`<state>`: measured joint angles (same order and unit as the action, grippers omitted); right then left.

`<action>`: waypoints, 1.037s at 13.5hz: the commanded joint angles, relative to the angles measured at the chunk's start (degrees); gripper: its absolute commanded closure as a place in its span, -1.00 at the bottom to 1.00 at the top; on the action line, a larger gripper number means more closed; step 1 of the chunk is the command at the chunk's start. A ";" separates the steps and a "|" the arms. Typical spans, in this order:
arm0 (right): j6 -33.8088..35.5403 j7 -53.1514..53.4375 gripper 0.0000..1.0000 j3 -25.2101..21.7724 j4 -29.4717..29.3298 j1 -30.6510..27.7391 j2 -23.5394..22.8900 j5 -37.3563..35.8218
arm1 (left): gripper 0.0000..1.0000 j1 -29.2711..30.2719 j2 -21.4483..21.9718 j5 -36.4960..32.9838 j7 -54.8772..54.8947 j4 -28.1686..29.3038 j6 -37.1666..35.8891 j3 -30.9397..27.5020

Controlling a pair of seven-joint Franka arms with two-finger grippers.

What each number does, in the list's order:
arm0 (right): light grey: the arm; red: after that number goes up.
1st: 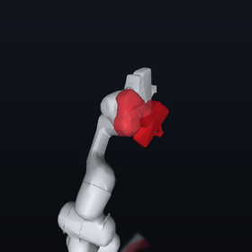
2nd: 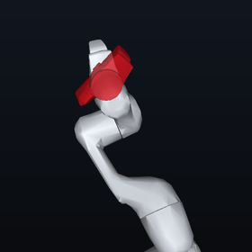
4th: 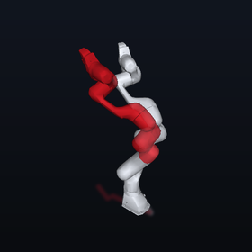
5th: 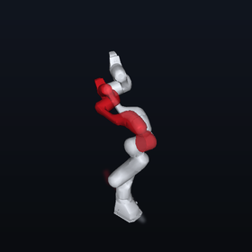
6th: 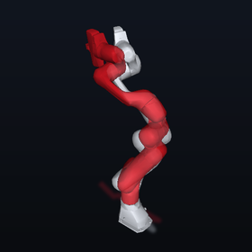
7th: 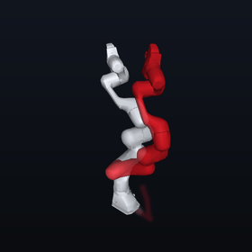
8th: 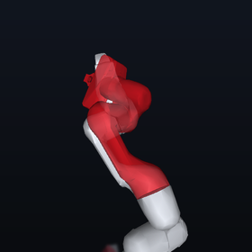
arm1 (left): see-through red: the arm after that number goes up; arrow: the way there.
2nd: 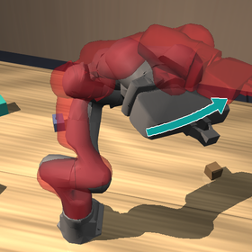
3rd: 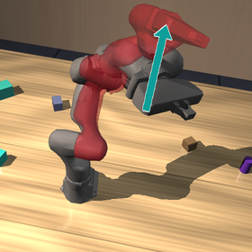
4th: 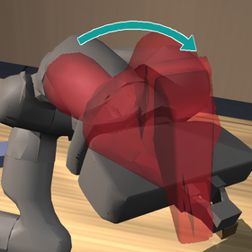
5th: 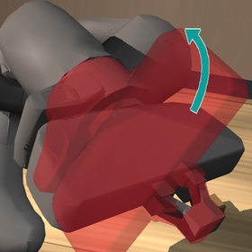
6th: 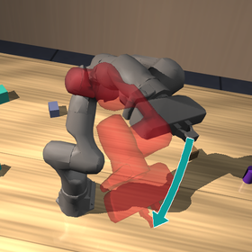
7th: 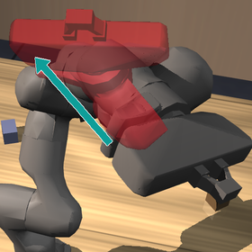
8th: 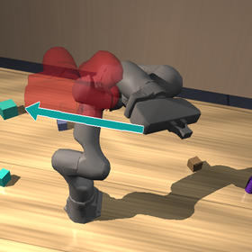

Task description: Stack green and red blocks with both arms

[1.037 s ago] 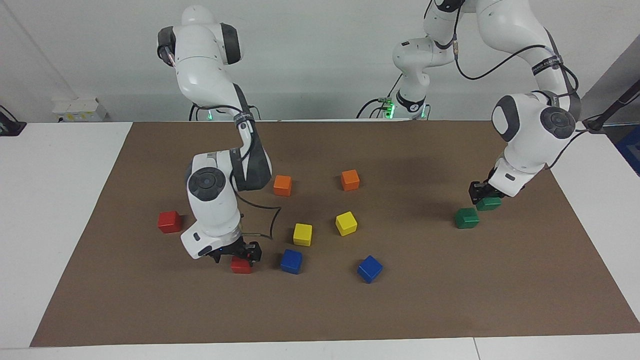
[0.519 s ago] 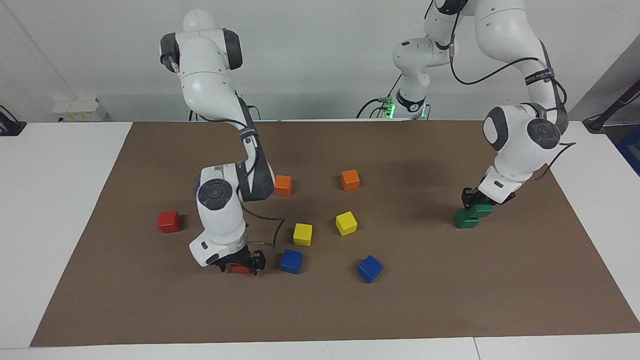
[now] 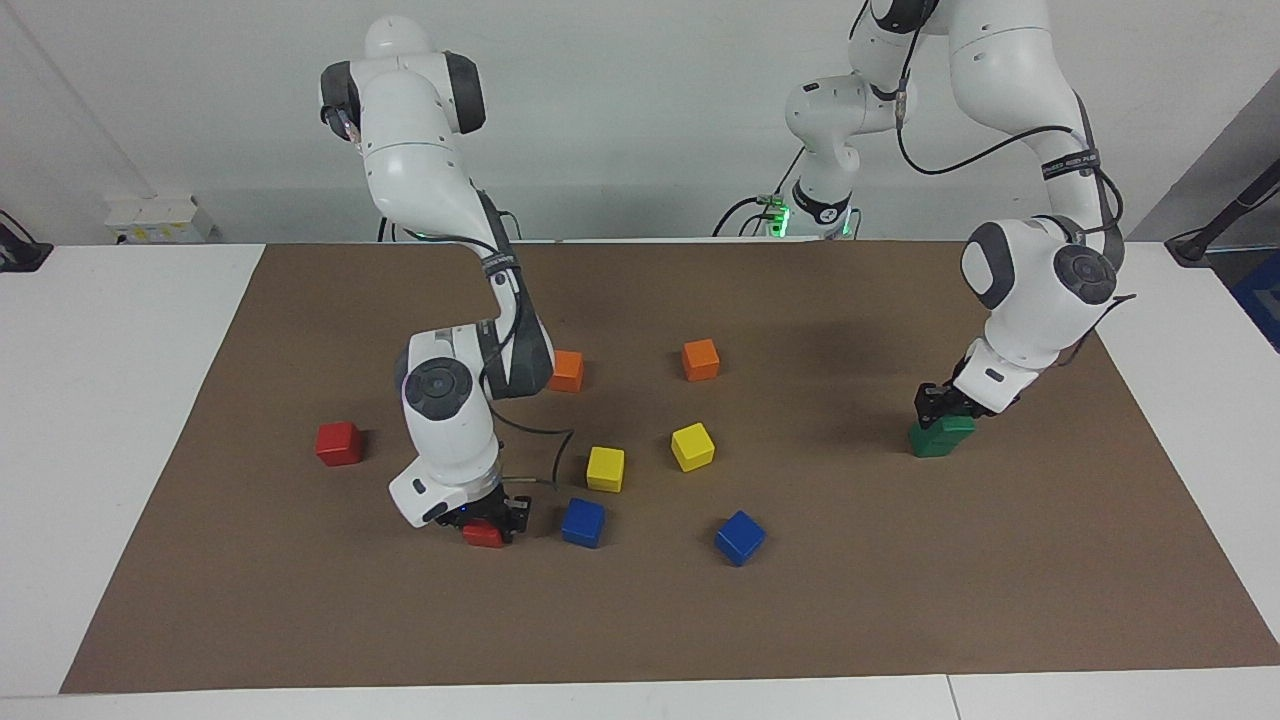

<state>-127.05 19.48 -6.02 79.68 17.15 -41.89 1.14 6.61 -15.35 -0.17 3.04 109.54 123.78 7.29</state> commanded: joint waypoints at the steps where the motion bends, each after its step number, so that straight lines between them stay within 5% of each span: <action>1: 1.53 -0.49 1.00 0.31 1.80 -0.80 2.07 0.17 | 1.00 0.07 0.50 1.14 -0.32 1.37 0.93 -0.18; 5: 6.19 -5.39 1.00 0.22 3.80 -1.85 7.94 0.26 | 1.00 0.07 0.68 1.05 -0.06 1.73 0.85 -0.18; 9: 3.93 -18.92 1.00 0.22 26.09 -7.82 26.56 0.26 | 1.00 0.16 0.76 1.05 0.12 1.73 0.49 -0.26; 10: 2.88 -22.34 1.00 0.22 29.54 -9.84 29.21 0.26 | 0.86 0.16 0.68 1.05 0.12 1.73 0.49 -0.26; 11: 2.26 -25.42 1.00 0.22 32.27 -11.94 31.06 0.26 | 0.63 0.16 0.76 1.05 0.12 1.73 0.41 -0.26; 12: -0.45 -28.50 1.00 0.22 35.25 -13.36 32.82 0.26 | 0.14 0.07 0.76 1.05 -0.05 1.73 0.49 -0.26; 13: -3.00 -31.58 1.00 0.22 38.16 -14.94 34.06 0.26 | -0.57 0.16 0.68 1.05 -0.14 1.73 0.41 -0.26; 14: -5.46 -33.61 1.00 0.22 40.10 -16.35 34.33 0.26 | -1.00 0.16 0.85 1.05 -0.32 1.64 0.41 -0.26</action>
<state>-127.09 -9.93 -6.68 112.88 3.13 -10.59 1.12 6.61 -15.36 -0.15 2.99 110.21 123.77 7.17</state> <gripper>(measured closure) 0.454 0.449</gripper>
